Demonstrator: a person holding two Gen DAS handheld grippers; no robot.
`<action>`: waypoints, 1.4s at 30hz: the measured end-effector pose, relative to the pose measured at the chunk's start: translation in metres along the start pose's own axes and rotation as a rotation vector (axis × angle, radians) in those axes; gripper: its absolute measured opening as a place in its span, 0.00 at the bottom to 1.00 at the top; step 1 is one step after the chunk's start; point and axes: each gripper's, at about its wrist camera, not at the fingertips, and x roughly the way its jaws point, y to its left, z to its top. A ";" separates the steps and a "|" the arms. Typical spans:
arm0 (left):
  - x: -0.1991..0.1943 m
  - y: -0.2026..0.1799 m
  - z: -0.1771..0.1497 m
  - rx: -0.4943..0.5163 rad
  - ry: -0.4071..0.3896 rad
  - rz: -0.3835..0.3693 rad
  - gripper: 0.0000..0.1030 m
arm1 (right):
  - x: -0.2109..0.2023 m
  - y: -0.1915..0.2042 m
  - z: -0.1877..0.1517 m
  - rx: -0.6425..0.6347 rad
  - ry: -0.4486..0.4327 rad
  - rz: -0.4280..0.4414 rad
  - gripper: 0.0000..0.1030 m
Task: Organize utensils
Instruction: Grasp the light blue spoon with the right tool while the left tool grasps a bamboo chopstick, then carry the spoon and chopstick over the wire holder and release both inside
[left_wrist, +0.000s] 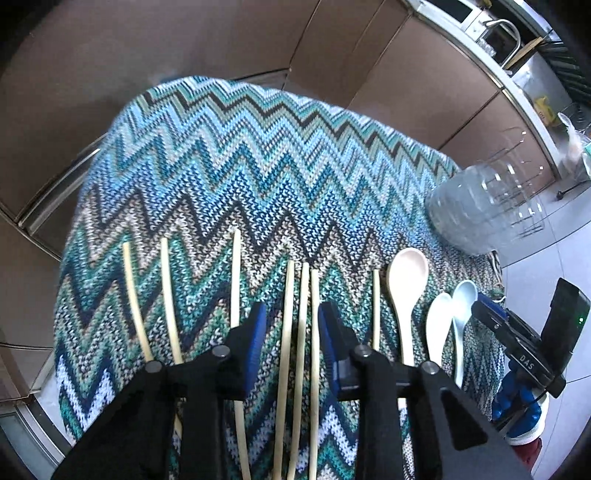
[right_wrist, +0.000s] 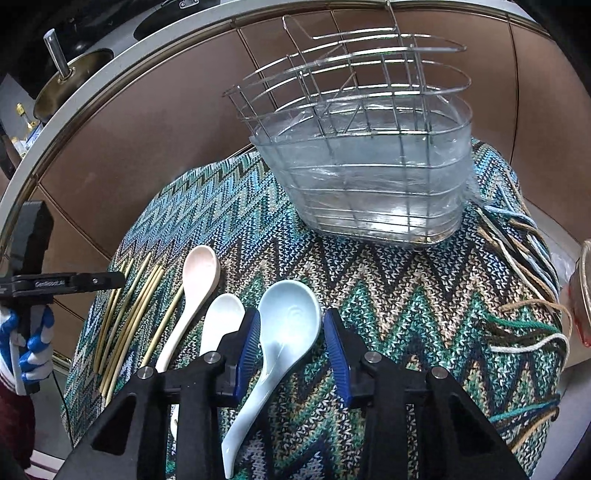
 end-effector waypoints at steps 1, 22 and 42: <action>0.004 0.000 0.002 -0.002 0.012 0.002 0.23 | 0.002 -0.001 0.000 0.001 0.005 0.005 0.30; 0.045 -0.017 0.016 0.052 0.068 0.106 0.05 | 0.038 0.000 0.007 -0.069 0.076 0.051 0.11; -0.122 -0.076 -0.010 0.087 -0.396 -0.084 0.05 | -0.116 0.052 -0.007 -0.193 -0.313 -0.138 0.08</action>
